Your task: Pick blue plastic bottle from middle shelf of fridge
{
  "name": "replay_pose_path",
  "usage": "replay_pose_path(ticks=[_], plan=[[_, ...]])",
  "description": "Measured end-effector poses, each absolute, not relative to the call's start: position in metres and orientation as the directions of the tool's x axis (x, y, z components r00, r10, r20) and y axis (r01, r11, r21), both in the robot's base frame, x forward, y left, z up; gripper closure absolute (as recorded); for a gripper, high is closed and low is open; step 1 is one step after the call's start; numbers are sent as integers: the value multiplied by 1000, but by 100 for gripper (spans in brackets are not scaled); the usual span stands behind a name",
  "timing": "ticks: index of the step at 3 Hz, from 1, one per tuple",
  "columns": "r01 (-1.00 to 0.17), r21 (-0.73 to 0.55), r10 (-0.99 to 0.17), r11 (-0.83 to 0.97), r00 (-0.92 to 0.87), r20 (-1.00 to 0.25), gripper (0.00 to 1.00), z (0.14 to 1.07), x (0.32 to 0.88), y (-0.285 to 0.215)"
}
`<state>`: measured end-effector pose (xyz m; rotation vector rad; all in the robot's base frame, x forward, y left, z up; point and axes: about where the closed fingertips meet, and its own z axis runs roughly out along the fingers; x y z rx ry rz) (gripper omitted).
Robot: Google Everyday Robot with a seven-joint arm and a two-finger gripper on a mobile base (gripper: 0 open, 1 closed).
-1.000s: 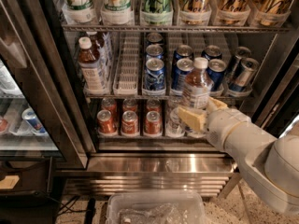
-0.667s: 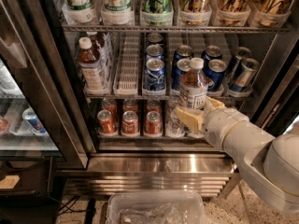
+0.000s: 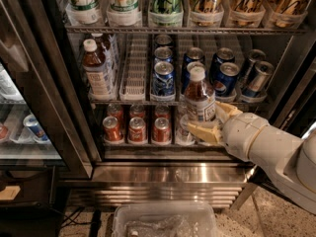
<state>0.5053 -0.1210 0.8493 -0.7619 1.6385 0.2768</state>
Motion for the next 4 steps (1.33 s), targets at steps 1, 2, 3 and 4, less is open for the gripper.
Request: replay_pose_path(ticks=[1,2,3,4], plan=[[-694,-318,-390,646,58,-919,100,850,493,-117],[-785,-277,-357,555,76,-931,100,856,467,-99],[-874,-192,-303,446,55,-951,100,868,427,-61],[-942,-97,-222,322,24,-975,100,887,385,-18]])
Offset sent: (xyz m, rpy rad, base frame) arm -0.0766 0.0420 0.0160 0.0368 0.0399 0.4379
